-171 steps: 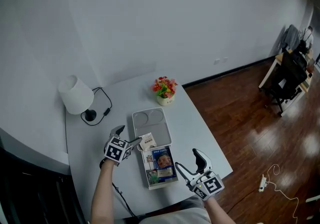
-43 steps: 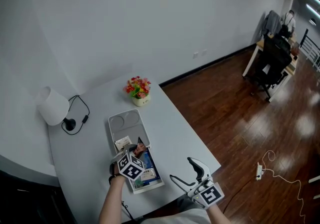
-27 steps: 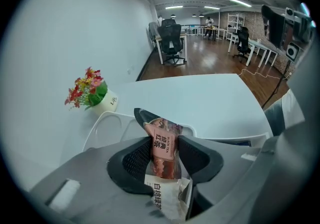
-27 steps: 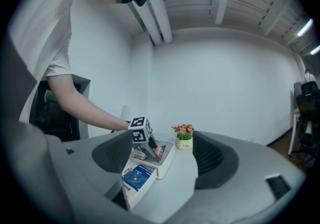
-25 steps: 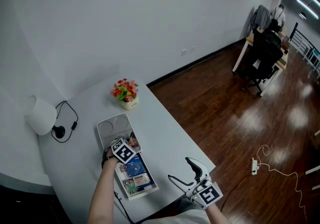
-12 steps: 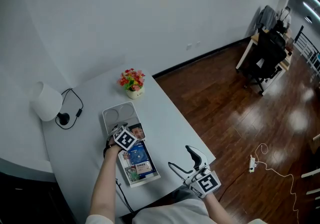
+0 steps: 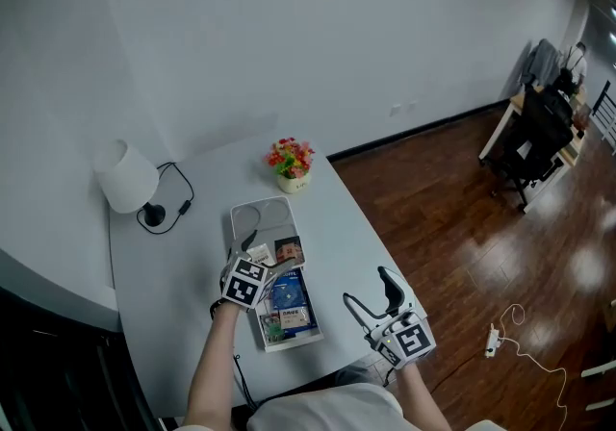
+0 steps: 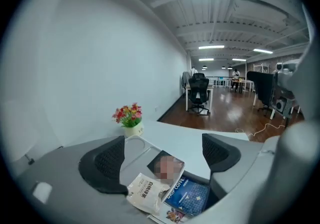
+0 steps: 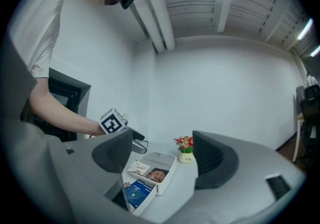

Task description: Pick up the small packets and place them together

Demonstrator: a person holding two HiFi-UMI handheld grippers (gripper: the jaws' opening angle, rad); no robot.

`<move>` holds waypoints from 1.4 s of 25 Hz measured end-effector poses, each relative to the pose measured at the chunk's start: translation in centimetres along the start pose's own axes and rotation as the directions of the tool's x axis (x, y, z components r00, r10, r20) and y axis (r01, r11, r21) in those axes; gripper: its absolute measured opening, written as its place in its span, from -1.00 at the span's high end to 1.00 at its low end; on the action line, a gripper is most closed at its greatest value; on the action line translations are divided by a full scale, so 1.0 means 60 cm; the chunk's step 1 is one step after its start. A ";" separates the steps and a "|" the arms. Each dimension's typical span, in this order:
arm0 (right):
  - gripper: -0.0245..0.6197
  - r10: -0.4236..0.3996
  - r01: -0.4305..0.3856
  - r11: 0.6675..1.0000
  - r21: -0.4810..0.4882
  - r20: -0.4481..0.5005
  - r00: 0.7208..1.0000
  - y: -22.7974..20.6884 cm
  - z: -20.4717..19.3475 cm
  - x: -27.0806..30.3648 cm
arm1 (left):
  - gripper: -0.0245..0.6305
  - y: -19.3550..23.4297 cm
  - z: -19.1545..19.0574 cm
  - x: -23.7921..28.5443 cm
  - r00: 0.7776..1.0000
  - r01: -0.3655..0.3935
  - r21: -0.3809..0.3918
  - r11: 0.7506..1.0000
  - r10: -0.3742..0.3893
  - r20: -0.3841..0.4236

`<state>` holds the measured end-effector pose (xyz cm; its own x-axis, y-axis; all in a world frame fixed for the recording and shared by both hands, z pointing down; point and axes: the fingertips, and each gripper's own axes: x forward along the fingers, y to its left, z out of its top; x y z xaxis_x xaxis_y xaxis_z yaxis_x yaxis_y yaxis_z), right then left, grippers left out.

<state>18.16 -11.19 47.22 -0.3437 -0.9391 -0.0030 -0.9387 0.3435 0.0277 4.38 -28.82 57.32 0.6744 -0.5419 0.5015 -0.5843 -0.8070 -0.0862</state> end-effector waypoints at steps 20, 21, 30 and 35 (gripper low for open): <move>-0.23 0.279 -0.275 0.960 -0.050 0.092 0.956 0.178 0.080 0.092 | -0.38 0.002 -0.060 -0.476 0.738 -0.460 -0.325 0.826 0.560 0.378; -0.23 0.285 -0.281 0.958 -0.059 0.091 0.954 0.189 0.078 0.095 | -0.38 -0.001 -0.072 -0.493 0.724 -0.482 -0.331 0.811 0.581 0.370; -0.21 0.339 -0.333 0.935 -0.122 0.032 0.940 0.269 0.053 0.115 | -0.30 0.007 -0.086 -0.549 0.683 -0.531 -0.325 0.782 0.623 0.382; -0.21 0.336 -0.334 0.938 -0.094 0.004 0.942 0.284 0.040 0.126 | -0.30 0.010 -0.074 -0.525 0.714 -0.480 -0.311 0.820 0.571 0.404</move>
<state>-0.51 -12.43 45.28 -0.6395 -0.7688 0.0026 -0.7630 0.6351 0.1207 -19.24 -11.17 45.29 0.3302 -0.9431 -0.0386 -0.9435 -0.3285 -0.0439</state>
